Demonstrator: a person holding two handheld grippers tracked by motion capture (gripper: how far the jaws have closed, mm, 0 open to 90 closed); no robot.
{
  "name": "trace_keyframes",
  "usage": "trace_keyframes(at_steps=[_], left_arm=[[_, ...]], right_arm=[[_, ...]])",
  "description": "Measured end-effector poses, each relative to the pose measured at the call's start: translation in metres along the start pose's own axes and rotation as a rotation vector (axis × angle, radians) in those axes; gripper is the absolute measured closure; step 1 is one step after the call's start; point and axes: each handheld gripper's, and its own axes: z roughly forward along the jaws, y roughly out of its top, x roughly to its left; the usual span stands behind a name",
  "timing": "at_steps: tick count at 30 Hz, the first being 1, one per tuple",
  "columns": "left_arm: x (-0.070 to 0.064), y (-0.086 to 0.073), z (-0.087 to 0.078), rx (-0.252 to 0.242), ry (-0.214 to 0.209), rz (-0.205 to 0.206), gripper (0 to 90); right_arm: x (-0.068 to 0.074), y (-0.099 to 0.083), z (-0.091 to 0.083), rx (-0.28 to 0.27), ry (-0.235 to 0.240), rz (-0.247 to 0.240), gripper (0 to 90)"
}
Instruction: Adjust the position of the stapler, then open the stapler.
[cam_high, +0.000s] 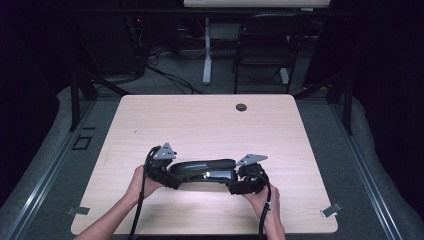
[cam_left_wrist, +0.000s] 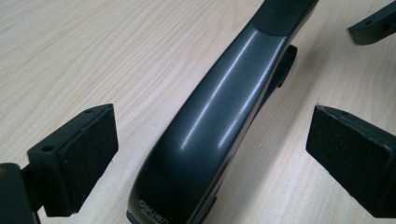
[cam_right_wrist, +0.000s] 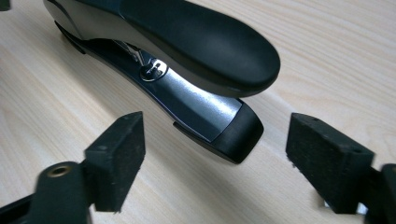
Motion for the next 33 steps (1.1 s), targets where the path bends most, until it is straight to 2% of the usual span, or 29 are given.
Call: trace_keyframes(at_steps=[3,9,17,21,23,25,28,33], left_arm=[[-0.005,0.002,-0.001,-0.008,0.015,0.007,3.0],[-0.011,0.002,0.003,-0.004,0.017,-0.004,4.0],[-0.034,0.006,0.002,-0.041,0.028,0.006,7.8],[-0.046,0.008,0.0,-0.067,0.035,0.01,11.3],[-0.052,0.009,0.001,-0.076,0.037,0.01,16.2],[-0.057,0.009,0.003,-0.074,0.025,0.008,16.2],[-0.066,0.009,0.008,-0.072,0.032,0.023,20.8],[-0.076,0.008,0.018,-0.056,0.015,0.025,29.2]], right_arm=[[0.001,-0.006,0.005,-0.008,-0.004,0.009,24.2],[0.002,-0.014,0.009,-0.019,-0.019,0.019,27.8],[0.001,-0.024,0.011,-0.061,-0.047,0.044,36.9],[0.002,-0.029,0.014,-0.068,-0.047,0.042,42.3],[0.003,-0.031,0.016,-0.068,-0.051,0.042,46.1],[0.004,-0.033,0.018,-0.067,-0.056,0.041,49.2],[0.004,-0.034,0.02,-0.085,-0.059,0.047,53.1],[0.005,-0.038,0.022,-0.099,-0.063,0.062,58.3]])
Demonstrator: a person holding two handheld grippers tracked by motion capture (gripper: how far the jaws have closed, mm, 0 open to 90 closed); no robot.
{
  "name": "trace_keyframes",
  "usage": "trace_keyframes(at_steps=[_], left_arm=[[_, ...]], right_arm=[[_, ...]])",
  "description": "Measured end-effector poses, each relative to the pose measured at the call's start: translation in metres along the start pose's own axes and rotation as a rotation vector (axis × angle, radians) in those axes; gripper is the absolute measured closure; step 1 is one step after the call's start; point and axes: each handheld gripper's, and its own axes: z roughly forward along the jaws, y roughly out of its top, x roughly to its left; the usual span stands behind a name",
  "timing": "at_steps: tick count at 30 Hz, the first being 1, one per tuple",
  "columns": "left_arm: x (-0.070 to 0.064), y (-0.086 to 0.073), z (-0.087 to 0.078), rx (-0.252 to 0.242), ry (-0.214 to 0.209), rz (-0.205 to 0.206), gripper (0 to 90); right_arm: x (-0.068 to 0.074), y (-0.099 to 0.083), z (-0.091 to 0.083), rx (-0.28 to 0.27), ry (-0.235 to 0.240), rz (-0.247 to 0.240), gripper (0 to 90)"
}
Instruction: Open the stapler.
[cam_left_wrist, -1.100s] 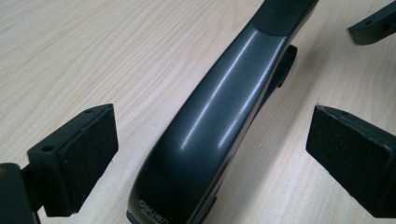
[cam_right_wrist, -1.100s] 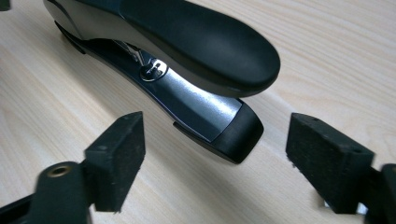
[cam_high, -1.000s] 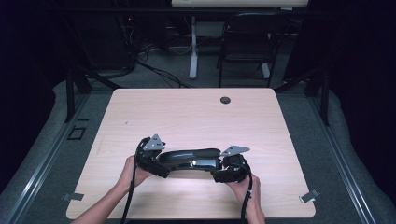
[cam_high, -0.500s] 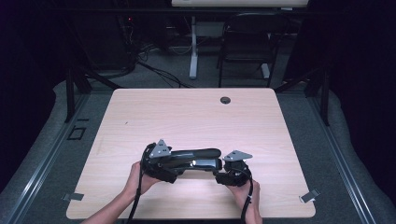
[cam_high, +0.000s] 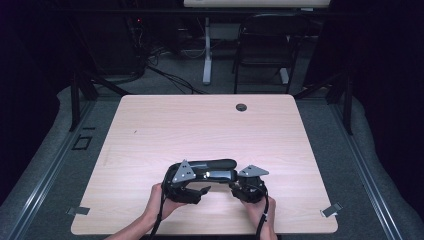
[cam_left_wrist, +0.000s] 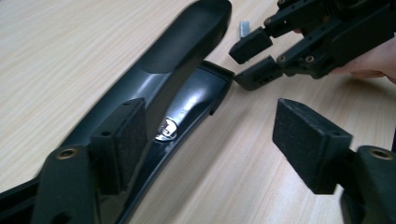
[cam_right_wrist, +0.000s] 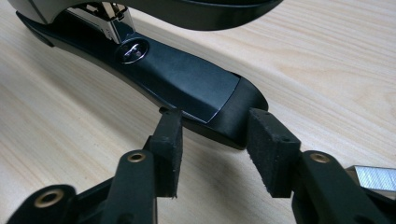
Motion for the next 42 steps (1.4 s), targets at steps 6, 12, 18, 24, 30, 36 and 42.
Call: trace_keyframes(at_steps=[6,12,18,24,30,36,42], left_arm=[[-0.006,-0.001,0.013,0.02,0.002,-0.005,49.1],[-0.007,0.0,0.026,0.026,0.029,-0.047,60.5],[-0.009,0.002,0.034,0.003,0.061,-0.078,69.2],[-0.01,0.001,0.041,0.012,0.073,-0.092,76.6],[-0.011,-0.002,0.048,-0.001,0.098,-0.118,81.3],[-0.015,-0.004,0.054,-0.017,0.14,-0.125,85.9],[-0.015,-0.004,0.059,-0.022,0.166,-0.131,88.5]], right_arm=[[0.0,-0.003,0.003,-0.015,-0.004,0.014,62.8],[0.0,-0.005,0.004,-0.041,-0.006,0.02,67.3],[0.004,-0.004,0.007,-0.049,-0.01,0.005,71.3],[0.007,-0.002,0.011,-0.059,-0.006,-0.005,75.1],[0.008,-0.001,0.014,-0.068,-0.013,-0.005,78.9],[0.009,-0.004,0.016,-0.097,-0.019,-0.01,83.2],[0.007,-0.008,0.017,-0.125,-0.009,-0.005,84.2]])
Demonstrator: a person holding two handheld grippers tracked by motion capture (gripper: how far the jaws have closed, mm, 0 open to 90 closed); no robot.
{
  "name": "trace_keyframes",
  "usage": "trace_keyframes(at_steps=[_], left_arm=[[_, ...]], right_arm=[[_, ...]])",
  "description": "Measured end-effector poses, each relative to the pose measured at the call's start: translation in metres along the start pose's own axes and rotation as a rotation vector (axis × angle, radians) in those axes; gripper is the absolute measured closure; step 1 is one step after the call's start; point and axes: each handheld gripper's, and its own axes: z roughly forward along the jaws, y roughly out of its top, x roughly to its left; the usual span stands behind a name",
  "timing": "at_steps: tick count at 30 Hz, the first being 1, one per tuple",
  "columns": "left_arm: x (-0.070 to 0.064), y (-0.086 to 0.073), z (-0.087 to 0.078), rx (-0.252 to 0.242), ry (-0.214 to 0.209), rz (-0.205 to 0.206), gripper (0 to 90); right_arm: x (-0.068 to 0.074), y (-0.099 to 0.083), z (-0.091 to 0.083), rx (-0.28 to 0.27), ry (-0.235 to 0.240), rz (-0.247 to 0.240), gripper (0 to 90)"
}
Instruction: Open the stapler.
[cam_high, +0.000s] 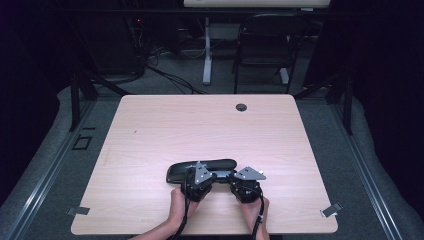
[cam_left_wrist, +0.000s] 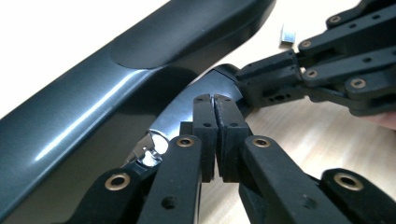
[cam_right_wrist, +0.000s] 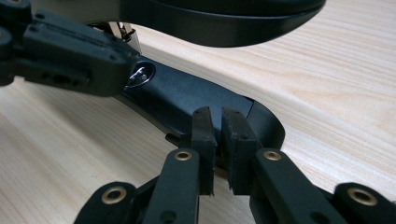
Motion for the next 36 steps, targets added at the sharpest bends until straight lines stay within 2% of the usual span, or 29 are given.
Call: trace_keyframes(at_steps=[12,17,26,32,34,36], left_arm=[[-0.004,-0.001,0.011,-0.025,0.06,-0.017,89.8],[-0.006,0.001,0.015,-0.046,0.061,-0.053,89.7],[-0.003,0.001,0.02,-0.055,0.054,-0.103,90.0],[-0.004,0.001,0.023,-0.064,0.058,-0.111,90.0],[-0.005,0.001,0.024,-0.066,0.055,-0.119,90.0],[-0.005,0.002,0.024,-0.071,0.056,-0.117,90.0]], right_arm=[[0.001,-0.002,0.001,-0.015,0.011,-0.012,87.7],[0.001,-0.002,0.001,-0.013,0.012,-0.011,88.1],[0.0,-0.002,0.0,-0.007,0.022,-0.012,90.0],[0.001,-0.002,0.001,-0.011,0.022,-0.008,90.0],[0.001,-0.001,0.001,-0.004,0.014,-0.023,90.0],[0.0,0.0,0.002,-0.012,0.017,-0.01,90.0]])
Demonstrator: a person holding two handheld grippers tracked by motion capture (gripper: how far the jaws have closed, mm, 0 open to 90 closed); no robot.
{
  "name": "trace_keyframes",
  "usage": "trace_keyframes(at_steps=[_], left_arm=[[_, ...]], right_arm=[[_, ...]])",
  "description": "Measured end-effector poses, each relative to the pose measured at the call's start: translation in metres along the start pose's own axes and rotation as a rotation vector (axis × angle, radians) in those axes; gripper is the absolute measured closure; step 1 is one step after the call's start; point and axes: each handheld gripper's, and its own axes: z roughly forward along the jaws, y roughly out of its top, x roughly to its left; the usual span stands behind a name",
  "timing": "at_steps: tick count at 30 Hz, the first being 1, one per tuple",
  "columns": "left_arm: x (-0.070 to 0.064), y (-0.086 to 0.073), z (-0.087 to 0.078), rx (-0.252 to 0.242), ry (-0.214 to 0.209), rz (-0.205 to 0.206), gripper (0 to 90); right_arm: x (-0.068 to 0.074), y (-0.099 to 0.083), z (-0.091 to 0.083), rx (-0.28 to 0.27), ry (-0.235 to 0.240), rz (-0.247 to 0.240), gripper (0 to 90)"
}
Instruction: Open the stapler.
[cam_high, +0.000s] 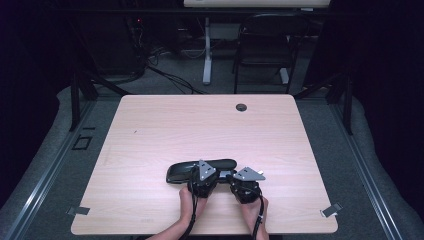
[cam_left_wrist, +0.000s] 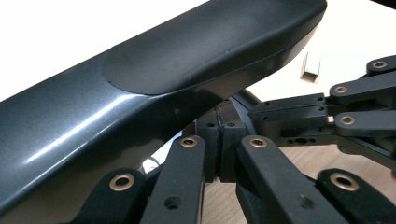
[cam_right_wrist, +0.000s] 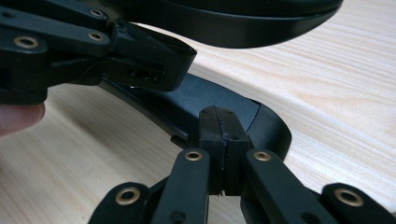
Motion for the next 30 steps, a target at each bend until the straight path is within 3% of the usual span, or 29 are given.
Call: trace_keyframes(at_steps=[8,14,30], left_arm=[[0.0009,-0.0001,0.0016,0.004,0.002,-0.009,90.0],[-0.0004,0.0013,0.0046,0.005,-0.014,-0.047,90.0],[-0.0049,0.0024,0.0074,-0.035,-0.026,-0.07,90.0]], right_arm=[[-0.0006,0.004,0.0047,0.009,-0.025,-0.014,90.0],[0.0007,0.0027,0.0051,-0.003,-0.033,-0.004,90.0],[0.0007,0.0026,0.0053,-0.002,-0.02,-0.006,90.0]])
